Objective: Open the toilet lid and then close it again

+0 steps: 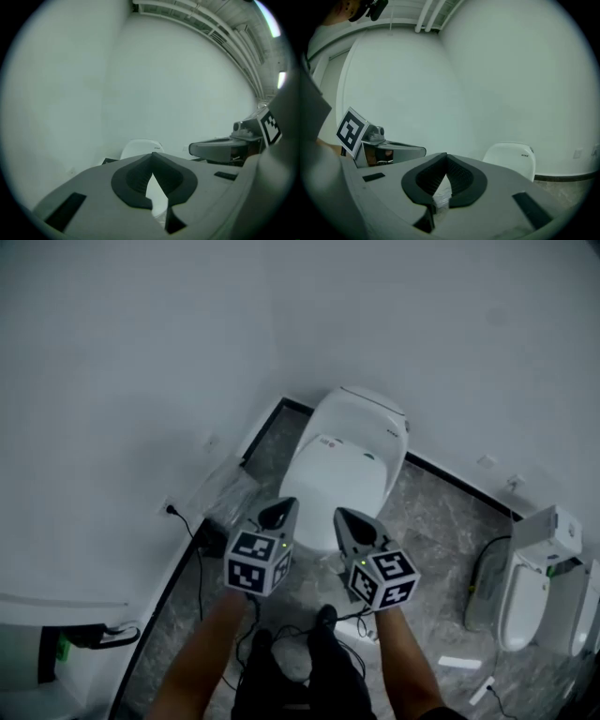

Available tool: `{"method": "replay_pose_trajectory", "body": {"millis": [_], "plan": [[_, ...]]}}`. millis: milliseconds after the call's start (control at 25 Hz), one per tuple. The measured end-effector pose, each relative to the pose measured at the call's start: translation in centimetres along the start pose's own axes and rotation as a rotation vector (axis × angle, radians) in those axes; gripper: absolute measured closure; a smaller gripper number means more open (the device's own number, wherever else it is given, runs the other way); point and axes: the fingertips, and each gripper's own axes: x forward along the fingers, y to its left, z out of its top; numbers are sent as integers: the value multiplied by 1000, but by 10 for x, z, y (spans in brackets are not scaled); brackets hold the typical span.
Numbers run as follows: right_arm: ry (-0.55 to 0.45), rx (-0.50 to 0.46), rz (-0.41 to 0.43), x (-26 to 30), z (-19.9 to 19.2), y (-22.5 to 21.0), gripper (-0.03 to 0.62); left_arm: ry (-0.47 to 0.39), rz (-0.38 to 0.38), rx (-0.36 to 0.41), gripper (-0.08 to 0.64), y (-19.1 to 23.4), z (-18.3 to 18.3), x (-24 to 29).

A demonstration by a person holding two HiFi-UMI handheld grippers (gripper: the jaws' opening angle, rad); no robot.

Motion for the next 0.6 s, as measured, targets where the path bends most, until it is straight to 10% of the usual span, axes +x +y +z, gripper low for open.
{"method": "replay_pose_trajectory", "body": {"millis": [600], "plan": [[-218, -32, -92, -68, 70, 122, 583, -122, -193, 70, 554, -14, 39, -125]]}}
